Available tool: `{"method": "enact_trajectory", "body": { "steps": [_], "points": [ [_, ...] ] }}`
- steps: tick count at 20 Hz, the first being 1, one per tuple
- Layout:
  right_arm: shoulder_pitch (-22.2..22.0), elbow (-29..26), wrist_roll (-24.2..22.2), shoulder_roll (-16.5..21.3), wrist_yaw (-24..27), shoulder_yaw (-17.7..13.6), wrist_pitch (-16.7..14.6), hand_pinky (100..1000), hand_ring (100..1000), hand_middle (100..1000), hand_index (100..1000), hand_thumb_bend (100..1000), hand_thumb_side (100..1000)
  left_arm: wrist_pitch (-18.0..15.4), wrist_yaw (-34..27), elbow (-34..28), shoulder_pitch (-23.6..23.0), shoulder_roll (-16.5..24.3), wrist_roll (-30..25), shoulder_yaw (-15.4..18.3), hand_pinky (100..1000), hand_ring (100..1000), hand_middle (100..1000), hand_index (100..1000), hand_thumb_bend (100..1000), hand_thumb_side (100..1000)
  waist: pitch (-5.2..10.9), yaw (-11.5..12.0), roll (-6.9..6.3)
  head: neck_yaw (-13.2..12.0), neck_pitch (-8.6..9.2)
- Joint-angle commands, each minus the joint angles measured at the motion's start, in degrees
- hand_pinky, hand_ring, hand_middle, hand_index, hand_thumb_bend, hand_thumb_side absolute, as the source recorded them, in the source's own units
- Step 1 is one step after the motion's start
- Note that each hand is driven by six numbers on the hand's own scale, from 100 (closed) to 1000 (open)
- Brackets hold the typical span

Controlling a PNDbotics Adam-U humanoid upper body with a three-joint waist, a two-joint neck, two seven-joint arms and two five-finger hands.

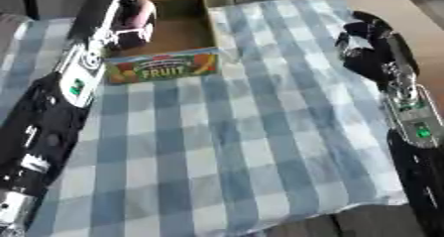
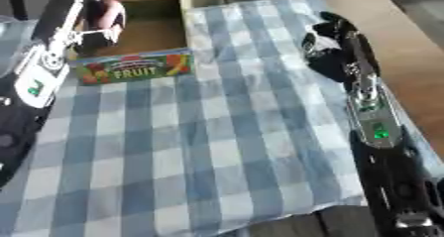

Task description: Pick up objects on the table and place them in the box.

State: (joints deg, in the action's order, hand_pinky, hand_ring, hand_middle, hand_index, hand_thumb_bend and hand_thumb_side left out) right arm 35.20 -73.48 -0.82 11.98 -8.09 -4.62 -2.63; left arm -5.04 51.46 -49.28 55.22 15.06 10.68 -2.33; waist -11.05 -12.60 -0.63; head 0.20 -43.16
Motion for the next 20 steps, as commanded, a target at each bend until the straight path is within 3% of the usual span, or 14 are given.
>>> {"method": "enact_trajectory", "body": {
  "steps": [1,2,5,8,9,11,13,20],
  "points": [
    [1.43,-0.37,-0.82,0.19,-0.42,0.55,-0.20,522,860,721,891,100,100,1.61,2.53,3.54,2.64,0.96,1.72,2.59,492,384,354,432,165,110,0.76,-0.72,0.01,-0.42,0.95],
    [1.46,-0.27,-0.97,0.16,-0.40,0.66,-0.23,522,860,721,892,100,100,2.08,3.03,4.33,2.97,1.16,1.98,3.02,497,390,364,443,170,112,0.69,-1.05,-0.05,-0.50,1.02],
    [1.36,0.13,-1.27,0.38,-0.31,0.85,-0.26,521,860,720,892,100,100,3.45,4.48,6.19,3.56,1.82,1.69,3.83,580,523,524,620,299,133,0.57,-1.73,-0.25,-0.51,1.20],
    [1.20,0.32,-1.27,0.56,-0.13,0.82,-0.31,521,860,720,891,100,100,4.05,5.62,6.49,3.66,2.12,-0.41,4.08,667,651,643,695,339,147,0.52,-1.84,-0.32,-0.41,1.22],
    [1.15,0.34,-1.28,0.58,-0.08,0.81,-0.33,521,859,720,891,100,100,4.10,5.69,6.22,3.60,2.13,-0.88,4.18,699,704,697,733,370,248,0.52,-1.79,-0.32,-0.38,1.17],
    [1.00,0.33,-1.28,0.59,0.02,0.77,-0.35,521,859,719,891,100,100,3.90,5.42,5.34,3.40,2.23,-1.42,4.17,720,741,735,757,407,377,0.55,-1.59,-0.33,-0.30,1.05],
    [0.81,0.30,-1.27,0.61,0.11,0.72,-0.33,521,859,719,892,100,100,3.32,4.38,3.97,3.09,2.48,-1.64,4.05,726,746,737,756,386,452,0.60,-1.20,-0.33,-0.12,0.91],
    [0.03,0.13,-1.14,0.71,0.35,0.47,-0.24,521,858,719,892,100,105,1.12,-5.42,-4.96,0.96,4.76,-3.63,2.21,743,755,739,744,309,574,0.94,0.95,-0.17,0.76,0.29]
  ]
}}
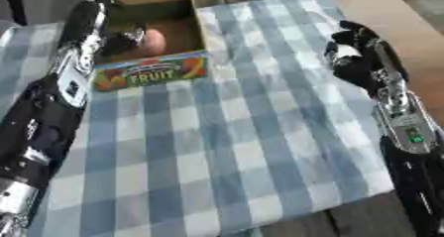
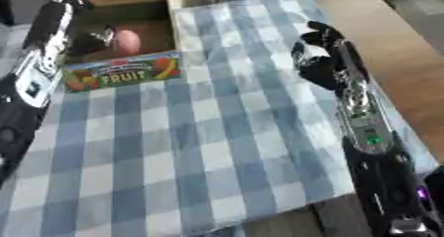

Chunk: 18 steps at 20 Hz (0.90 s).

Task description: Pick up objects on the table and place them in the box.

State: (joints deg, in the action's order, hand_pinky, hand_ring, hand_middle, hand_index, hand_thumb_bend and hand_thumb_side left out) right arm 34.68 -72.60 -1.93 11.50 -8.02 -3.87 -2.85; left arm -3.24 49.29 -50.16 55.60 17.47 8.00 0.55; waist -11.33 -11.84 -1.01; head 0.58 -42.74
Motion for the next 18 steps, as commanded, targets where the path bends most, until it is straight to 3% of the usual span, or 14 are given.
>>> {"method": "enact_trajectory", "body": {
  "steps": [1,7,9,11,14,18],
  "points": [
    [0.47,-0.79,-0.01,1.16,0.28,-0.31,0.00,521,858,719,892,100,106,-0.85,-4.76,-5.60,0.17,2.78,-1.74,-0.96,746,757,740,742,297,588,1.25,0.48,0.24,0.51,-0.17],
    [0.21,-0.92,0.20,1.22,0.34,-0.55,0.10,521,858,718,892,100,108,-0.99,-16.73,-15.79,-3.47,5.44,-6.17,-2.00,736,724,688,711,234,597,1.34,2.22,0.62,1.23,-0.29],
    [0.15,-0.94,0.26,1.22,0.42,-0.65,0.09,521,858,718,892,100,108,-0.70,-21.82,-19.82,-5.52,6.32,-6.76,-2.01,736,717,674,701,156,591,1.38,2.96,0.86,1.42,-0.36],
    [0.12,-1.01,0.39,1.22,0.49,-0.79,0.09,521,858,718,892,100,109,-0.63,-27.84,-25.23,-8.63,7.48,-6.72,-1.92,735,714,668,699,100,555,1.37,3.68,1.08,1.69,-0.30],
    [0.11,-1.23,0.68,1.17,0.62,-1.09,0.04,521,858,717,893,100,112,-0.71,-36.50,-34.36,-14.34,8.89,-6.42,-1.72,737,713,667,706,100,571,1.27,4.77,1.39,2.04,-0.28],
    [0.05,-1.69,1.42,1.27,1.06,-1.53,-0.16,518,854,714,891,100,115,0.30,-42.44,-43.26,-21.33,9.54,-5.85,-0.62,734,707,661,706,100,589,1.01,6.17,1.62,2.16,-0.25]
  ]
}}
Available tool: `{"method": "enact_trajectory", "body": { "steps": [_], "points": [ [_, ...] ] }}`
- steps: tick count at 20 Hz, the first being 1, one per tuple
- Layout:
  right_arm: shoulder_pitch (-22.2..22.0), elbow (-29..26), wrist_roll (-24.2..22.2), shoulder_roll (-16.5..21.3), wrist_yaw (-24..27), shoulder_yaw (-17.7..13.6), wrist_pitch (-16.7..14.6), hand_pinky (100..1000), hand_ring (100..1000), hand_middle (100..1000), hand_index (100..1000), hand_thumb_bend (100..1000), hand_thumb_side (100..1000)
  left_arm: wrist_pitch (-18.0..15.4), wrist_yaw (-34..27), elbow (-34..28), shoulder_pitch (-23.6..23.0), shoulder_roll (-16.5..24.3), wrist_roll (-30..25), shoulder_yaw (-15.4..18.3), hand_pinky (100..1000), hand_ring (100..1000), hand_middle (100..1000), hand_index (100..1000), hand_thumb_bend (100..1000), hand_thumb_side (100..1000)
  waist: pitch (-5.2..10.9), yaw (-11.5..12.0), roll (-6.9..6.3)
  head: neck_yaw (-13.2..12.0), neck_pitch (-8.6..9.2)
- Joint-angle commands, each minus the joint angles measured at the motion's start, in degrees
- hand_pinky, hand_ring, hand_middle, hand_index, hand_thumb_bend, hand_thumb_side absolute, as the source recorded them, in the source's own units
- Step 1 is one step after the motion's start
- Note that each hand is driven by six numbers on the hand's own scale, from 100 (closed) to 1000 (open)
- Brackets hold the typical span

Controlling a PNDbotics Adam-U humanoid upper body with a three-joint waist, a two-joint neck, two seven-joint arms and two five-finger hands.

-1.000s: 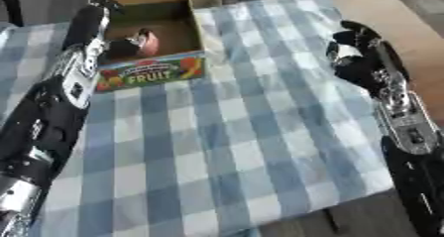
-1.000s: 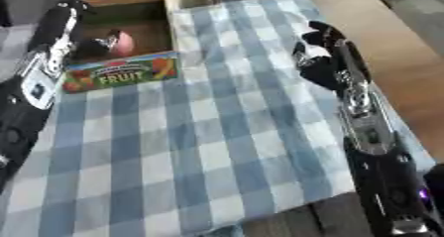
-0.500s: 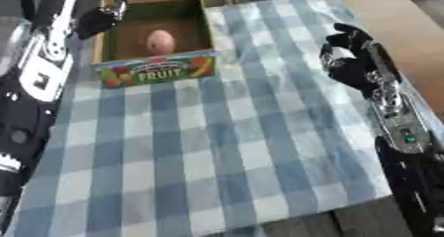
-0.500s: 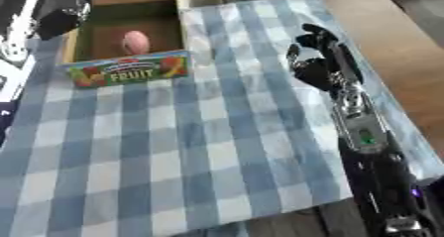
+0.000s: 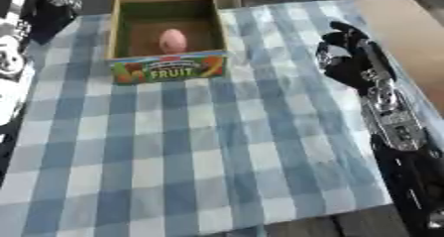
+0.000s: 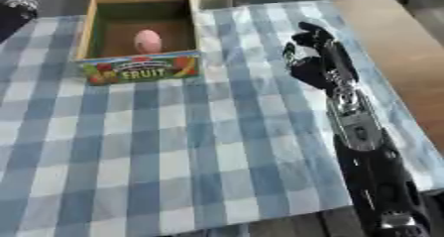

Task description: Pick up objects on the table and place them in the box.

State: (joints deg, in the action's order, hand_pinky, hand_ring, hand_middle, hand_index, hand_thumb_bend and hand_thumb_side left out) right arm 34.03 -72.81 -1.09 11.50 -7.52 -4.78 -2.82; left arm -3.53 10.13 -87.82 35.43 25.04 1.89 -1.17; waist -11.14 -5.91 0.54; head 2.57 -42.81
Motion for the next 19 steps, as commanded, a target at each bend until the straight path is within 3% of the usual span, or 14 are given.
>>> {"method": "enact_trajectory", "body": {
  "steps": [1,10,19],
  "points": [
    [0.62,-1.58,0.82,1.31,0.73,-0.74,-0.26,518,854,713,891,100,117,0.85,-4.05,-7.09,-2.63,1.84,0.38,1.46,734,706,660,706,100,599,0.80,0.58,0.11,0.22,-0.18],
    [0.29,-2.23,2.73,1.63,2.30,-1.60,-1.00,515,848,707,890,100,138,4.29,-7.73,-12.76,-14.51,-4.23,0.78,5.39,746,706,662,710,100,760,0.20,2.27,0.61,0.36,0.12],
    [0.24,-2.96,4.20,1.70,3.12,-2.04,-1.51,514,841,700,889,100,168,5.44,-8.55,-14.40,-18.30,-7.00,1.29,6.55,745,698,653,707,100,777,-0.06,3.18,0.54,-3.10,0.60]
  ]
}}
